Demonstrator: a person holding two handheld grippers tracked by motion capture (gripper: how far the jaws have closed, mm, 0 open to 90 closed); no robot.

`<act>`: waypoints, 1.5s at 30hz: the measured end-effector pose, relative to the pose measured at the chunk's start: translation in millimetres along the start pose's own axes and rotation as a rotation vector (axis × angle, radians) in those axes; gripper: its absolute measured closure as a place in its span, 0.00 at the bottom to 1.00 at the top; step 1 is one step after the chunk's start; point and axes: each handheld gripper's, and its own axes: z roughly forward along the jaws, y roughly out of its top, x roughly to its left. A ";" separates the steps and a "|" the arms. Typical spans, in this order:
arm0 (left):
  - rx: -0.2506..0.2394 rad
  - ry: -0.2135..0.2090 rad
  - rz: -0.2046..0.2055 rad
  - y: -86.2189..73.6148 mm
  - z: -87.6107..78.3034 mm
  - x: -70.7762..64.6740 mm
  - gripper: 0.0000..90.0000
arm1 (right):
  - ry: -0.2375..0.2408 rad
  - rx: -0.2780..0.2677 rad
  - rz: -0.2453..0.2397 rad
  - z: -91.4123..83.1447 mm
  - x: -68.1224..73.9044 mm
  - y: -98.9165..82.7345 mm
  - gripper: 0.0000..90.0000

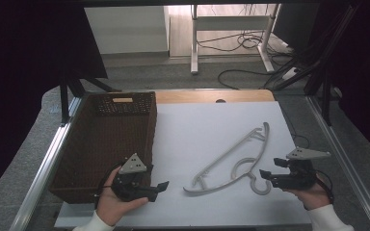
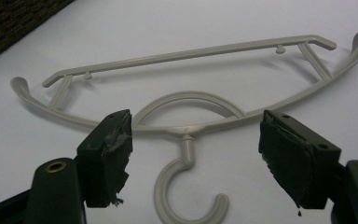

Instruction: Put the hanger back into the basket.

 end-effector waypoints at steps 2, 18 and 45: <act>0.002 -0.004 0.003 3.5 2.9 -2.1 0.26 | -0.003 0.000 0.004 -0.4 -1.5 -0.6 0.29; 0.042 -0.040 0.034 21.1 29.9 -10.2 0.27 | -0.013 0.003 0.021 -1.1 -7.4 -3.3 0.30; 0.129 -0.126 0.115 40.1 83.4 -40.1 0.29 | -0.022 0.006 0.018 -0.4 -6.7 -4.0 0.30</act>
